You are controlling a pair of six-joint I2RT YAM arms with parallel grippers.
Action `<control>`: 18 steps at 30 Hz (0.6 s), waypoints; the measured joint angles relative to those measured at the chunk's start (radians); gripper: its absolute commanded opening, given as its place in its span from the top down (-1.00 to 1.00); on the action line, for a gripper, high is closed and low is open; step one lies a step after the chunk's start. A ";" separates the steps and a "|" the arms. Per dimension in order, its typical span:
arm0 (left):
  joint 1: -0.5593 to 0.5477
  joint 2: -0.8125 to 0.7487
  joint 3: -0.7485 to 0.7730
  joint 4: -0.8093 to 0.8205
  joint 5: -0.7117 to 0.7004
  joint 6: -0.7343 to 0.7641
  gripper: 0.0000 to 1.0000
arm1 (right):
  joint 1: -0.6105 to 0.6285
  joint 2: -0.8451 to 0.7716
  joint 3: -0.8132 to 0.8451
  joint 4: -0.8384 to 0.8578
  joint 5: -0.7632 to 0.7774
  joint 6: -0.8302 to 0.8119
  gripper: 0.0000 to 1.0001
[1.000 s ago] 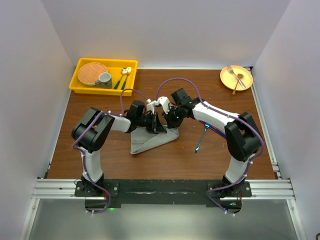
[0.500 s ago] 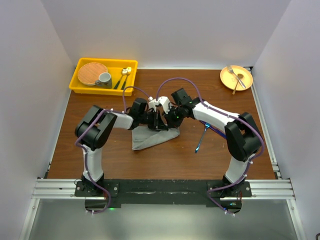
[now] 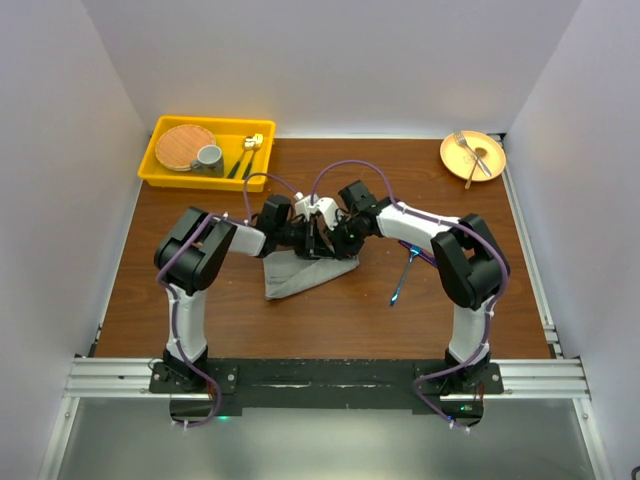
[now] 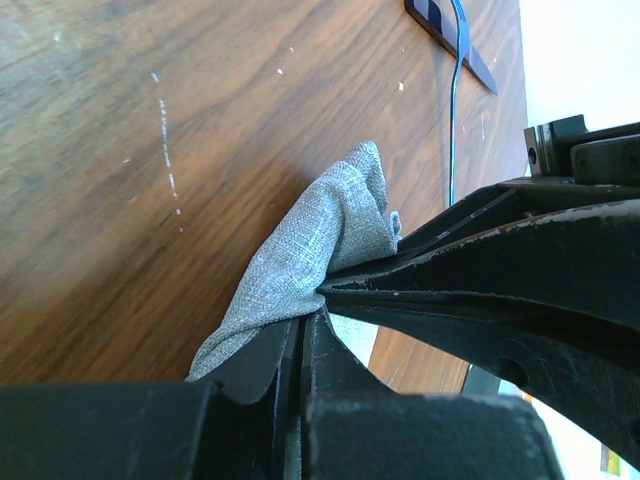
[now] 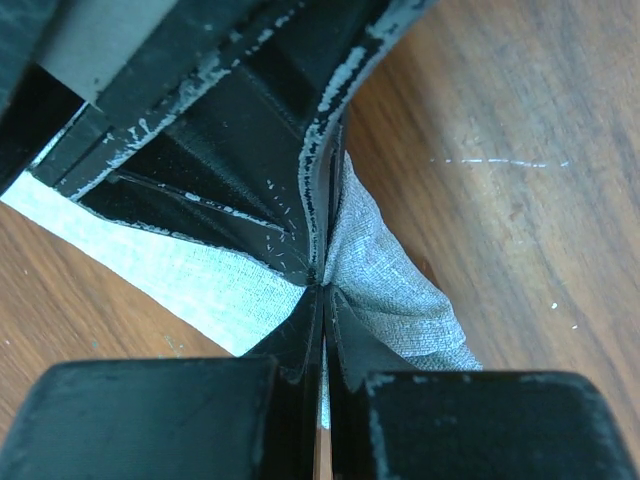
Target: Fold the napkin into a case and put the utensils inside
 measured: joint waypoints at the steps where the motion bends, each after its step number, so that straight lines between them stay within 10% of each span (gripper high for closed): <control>1: 0.001 0.000 0.000 0.001 0.001 -0.002 0.64 | -0.002 0.003 0.005 -0.001 0.000 0.003 1.00; 7: 0.020 -0.024 -0.001 -0.024 0.010 0.000 0.25 | -0.023 0.030 0.037 -0.011 -0.009 0.022 1.00; 18: 0.077 -0.195 -0.035 -0.279 -0.012 0.159 0.14 | -0.048 0.046 0.051 0.002 -0.035 0.027 1.00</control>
